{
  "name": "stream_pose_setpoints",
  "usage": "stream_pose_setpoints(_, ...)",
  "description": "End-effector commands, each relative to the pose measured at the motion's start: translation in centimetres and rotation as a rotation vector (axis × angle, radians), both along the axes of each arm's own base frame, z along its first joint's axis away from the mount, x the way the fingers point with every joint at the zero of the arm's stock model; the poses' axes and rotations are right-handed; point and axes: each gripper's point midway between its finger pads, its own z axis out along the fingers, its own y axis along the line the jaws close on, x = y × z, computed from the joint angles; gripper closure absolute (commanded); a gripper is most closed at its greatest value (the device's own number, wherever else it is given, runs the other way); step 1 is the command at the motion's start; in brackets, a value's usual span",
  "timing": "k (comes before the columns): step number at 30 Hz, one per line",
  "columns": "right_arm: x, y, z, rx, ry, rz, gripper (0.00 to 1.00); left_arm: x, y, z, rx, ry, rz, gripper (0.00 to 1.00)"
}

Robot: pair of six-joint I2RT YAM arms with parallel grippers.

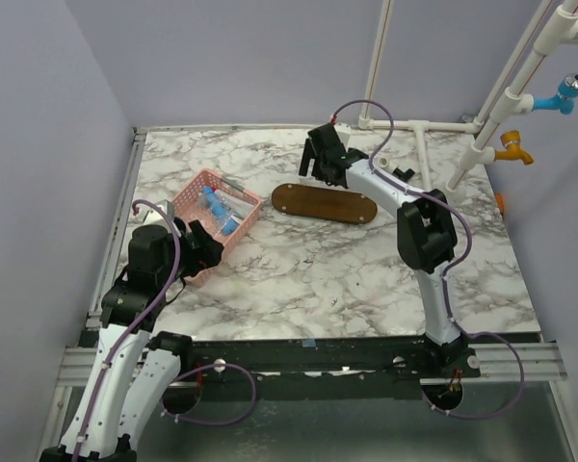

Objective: Prepare toiletry sets of a toothbrush and toothpaste on the tray

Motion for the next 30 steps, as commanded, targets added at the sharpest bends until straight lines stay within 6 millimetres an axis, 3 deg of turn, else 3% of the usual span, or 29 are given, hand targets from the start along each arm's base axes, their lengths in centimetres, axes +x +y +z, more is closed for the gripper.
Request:
stream_pose_setpoints(1, 1.7, 0.1, -1.7, -0.038, 0.038, 0.023, 0.02, 0.1, -0.4, -0.3, 0.002, 0.003, -0.036, 0.08)
stream_pose_setpoints(7, 3.2, -0.1, -3.2, -0.072, 0.055, 0.035, 0.02, 0.3, -0.3, -0.5, 0.015, 0.014, -0.031, 0.08)
stream_pose_setpoints(12, 3.3, -0.1, -4.1, -0.107, 0.072, 0.058, 0.02, 0.6, 0.1, -0.7, 0.033, 0.03, -0.015, 0.08)
stream_pose_setpoints(20, 2.1, 0.1, -6.7, -0.107, 0.138, 0.095, 0.02, 0.9, 0.3, -0.8, 0.047, 0.038, -0.003, 0.08)
stream_pose_setpoints(30, 0.6, 0.2, -8.0, -0.097, 0.188, 0.138, 0.02, 0.9, 0.4, -0.8, 0.051, 0.039, 0.001, 0.08)
